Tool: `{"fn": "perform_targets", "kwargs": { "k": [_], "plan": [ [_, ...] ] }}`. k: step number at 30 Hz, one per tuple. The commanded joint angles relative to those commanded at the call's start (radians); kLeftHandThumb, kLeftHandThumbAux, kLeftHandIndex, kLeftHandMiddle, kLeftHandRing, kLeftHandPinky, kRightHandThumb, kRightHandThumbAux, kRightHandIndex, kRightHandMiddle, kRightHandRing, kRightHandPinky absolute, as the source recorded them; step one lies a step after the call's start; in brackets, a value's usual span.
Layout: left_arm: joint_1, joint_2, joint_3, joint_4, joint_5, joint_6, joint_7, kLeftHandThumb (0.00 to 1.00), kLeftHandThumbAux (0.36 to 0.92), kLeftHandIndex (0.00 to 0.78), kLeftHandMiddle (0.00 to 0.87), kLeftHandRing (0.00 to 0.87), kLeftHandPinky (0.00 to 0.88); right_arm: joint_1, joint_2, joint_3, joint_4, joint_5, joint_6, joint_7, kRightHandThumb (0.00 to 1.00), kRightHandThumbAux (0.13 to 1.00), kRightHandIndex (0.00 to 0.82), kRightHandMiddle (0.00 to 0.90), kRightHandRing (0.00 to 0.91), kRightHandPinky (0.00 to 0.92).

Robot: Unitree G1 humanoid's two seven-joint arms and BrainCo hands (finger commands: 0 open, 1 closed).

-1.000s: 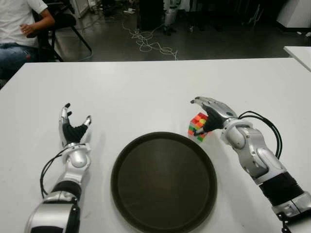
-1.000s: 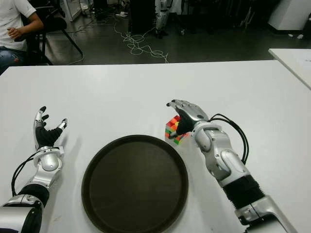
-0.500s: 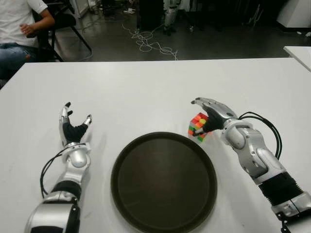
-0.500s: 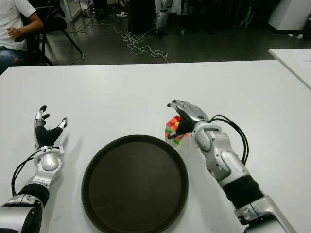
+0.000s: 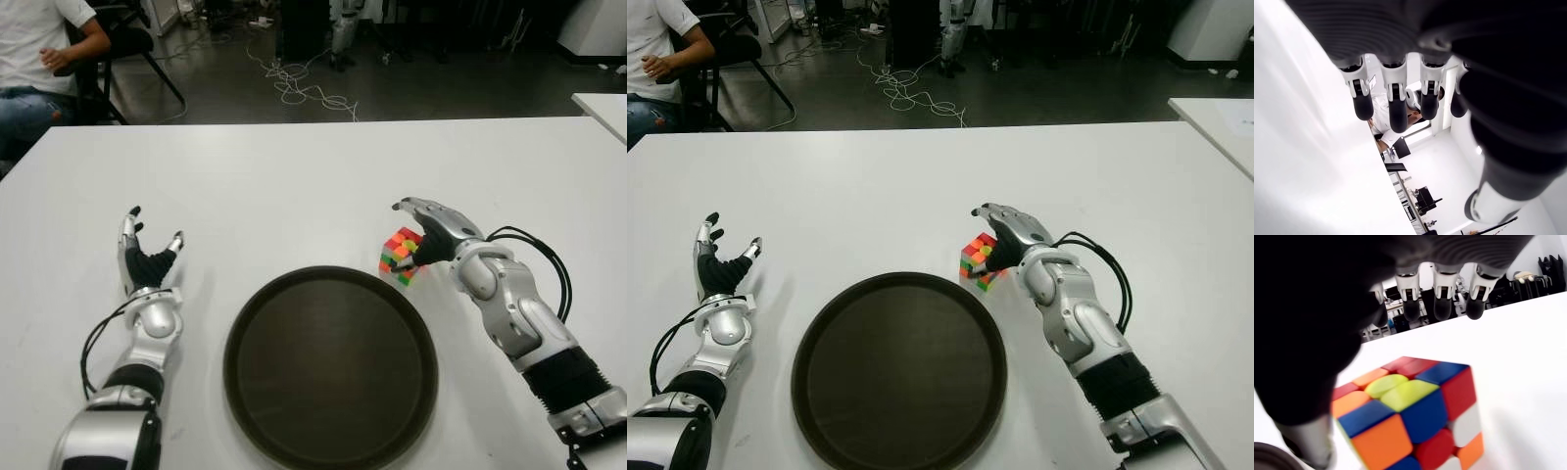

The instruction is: Pick up the Rubik's Cube and put it in the plate

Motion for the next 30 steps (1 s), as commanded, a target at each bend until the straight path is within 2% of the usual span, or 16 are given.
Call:
{"fn": "perform_targets", "kwargs": {
  "k": [5,16,26,30],
  "plan": [
    [0.001,0.001,0.001,-0.001,-0.003,-0.001,-0.008,0.000,0.796,0.089,0.114,0.110,0.085,0.000,0.001,0.000,0.000,0.004,0.004,0.001,0.000,0.718,0.000,0.000,0.000,0.000],
    [0.000,0.000,0.005,0.001,-0.005,0.010,0.000,0.000,0.773,0.090,0.110,0.106,0.084,-0.005,-0.006,-0.004,0.009,0.008,0.001,0.011,0.000,0.705,0.000,0.000,0.000,0.000],
    [-0.004,-0.002,0.009,0.005,-0.006,0.028,0.005,0.000,0.798,0.081,0.110,0.104,0.074,-0.014,-0.007,-0.010,0.022,0.009,0.007,0.015,0.000,0.664,0.000,0.000,0.000,0.000],
    [-0.005,-0.002,0.008,0.005,-0.005,0.038,0.008,0.000,0.782,0.081,0.110,0.103,0.078,-0.009,-0.007,-0.012,0.019,0.011,-0.001,0.011,0.000,0.665,0.000,0.000,0.000,0.000]
  ]
}}
